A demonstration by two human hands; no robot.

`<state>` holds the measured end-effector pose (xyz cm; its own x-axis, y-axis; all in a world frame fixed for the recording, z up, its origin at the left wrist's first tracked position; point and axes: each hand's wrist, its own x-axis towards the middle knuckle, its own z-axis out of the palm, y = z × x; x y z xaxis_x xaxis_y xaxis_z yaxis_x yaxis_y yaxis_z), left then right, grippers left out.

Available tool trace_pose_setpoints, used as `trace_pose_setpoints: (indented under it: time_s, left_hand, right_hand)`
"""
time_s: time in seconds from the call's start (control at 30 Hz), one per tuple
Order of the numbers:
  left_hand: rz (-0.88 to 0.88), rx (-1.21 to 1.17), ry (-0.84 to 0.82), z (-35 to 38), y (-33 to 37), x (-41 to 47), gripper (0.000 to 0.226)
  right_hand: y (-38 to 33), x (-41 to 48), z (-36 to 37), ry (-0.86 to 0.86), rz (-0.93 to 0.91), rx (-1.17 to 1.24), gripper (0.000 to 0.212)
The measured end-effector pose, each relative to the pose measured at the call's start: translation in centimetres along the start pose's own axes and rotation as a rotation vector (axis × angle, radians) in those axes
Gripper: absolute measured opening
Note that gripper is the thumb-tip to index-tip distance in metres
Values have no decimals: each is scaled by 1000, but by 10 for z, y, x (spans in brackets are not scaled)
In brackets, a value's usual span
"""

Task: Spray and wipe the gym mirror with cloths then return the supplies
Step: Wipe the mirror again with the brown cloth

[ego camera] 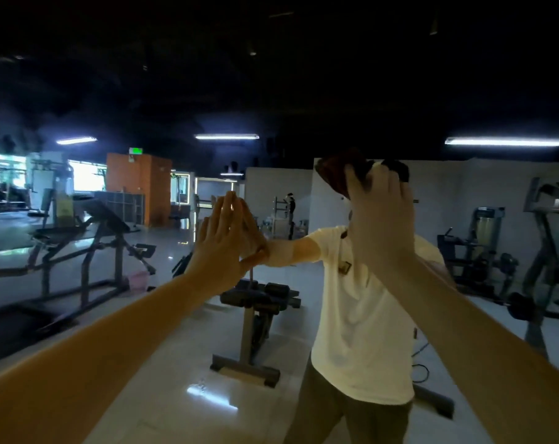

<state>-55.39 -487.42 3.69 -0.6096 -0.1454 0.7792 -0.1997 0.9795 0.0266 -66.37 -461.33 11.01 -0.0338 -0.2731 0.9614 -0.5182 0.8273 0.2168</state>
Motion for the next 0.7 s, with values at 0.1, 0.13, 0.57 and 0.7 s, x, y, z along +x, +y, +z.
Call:
trace_pose_setpoints:
  time_s: [0.1, 0.13, 0.57, 0.7]
  left_hand:
    - [149, 8, 109, 9, -15, -5, 122]
    - [185, 3, 134, 11, -22, -7, 122]
    - [237, -50, 248, 80, -5, -63, 110]
    - [195, -12, 208, 88, 1, -60, 137]
  right_hand:
    - [-53, -12, 19, 50, 154, 19, 72]
    - [-74, -22, 28, 29, 148, 52, 66]
    - [-26, -127, -8, -262, -9, -69, 56]
    - [18, -142, -21, -124, 459, -26, 38]
